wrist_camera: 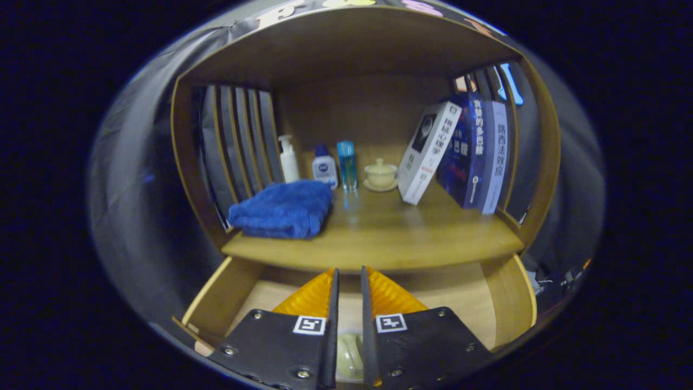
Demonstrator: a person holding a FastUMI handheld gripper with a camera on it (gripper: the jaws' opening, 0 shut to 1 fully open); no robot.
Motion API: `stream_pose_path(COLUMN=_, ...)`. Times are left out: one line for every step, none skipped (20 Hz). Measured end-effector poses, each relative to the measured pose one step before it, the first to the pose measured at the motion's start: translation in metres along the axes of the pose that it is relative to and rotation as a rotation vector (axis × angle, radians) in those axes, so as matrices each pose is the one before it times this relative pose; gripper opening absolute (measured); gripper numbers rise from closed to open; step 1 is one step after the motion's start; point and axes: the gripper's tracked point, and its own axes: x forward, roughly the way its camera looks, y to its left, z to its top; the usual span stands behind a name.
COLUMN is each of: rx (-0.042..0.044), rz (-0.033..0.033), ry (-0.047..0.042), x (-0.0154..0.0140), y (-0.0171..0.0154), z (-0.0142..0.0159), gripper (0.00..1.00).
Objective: Pull open the drawer, take out the items inside it, and place them on the countertop above the cabinet.
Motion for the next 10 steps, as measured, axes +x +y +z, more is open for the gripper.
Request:
stream_pose_path(rx=-0.00952, rz=0.00776, ry=0.03428, x=-0.00167, y=-0.00065, z=-0.01405, gripper=0.2)
stream_pose_path(rx=-0.01228, rz=0.00705, ry=0.03511, x=-0.00186, y=0.00013, z=-0.01386, gripper=0.2)
stream_pose_path(rx=-0.01586, rz=0.00356, ry=0.03019, x=0.00017, y=-0.00046, z=-0.01284, gripper=0.2)
stream_pose_path(rx=-0.01865, rz=-0.00156, ry=0.02737, x=-0.00047, y=-0.00074, z=-0.01215, gripper=0.2)
stream_pose_path(rx=-0.01496, rz=-0.00368, ry=0.02396, x=0.00096, y=-0.00089, z=-0.01039, gripper=0.2)
stream_pose_path(rx=-0.01129, rz=0.00374, ry=0.02397, x=-0.00056, y=0.0011, z=-0.00897, gripper=0.2)
stream_pose_path(rx=-0.00602, rz=0.00929, ry=0.01747, x=0.00212, y=0.00205, z=-0.0061, gripper=0.2)
stream_pose_path(rx=-0.00909, rz=0.00049, ry=0.01989, x=0.00223, y=-0.00038, z=-0.00694, gripper=0.31)
stream_pose_path(rx=-0.01189, rz=-0.00309, ry=0.0182, x=0.00121, y=-0.00071, z=-0.00544, gripper=0.34)
stream_pose_path(rx=-0.0112, rz=0.01043, ry=0.02548, x=0.00275, y=0.00338, z=-0.00745, gripper=0.39)
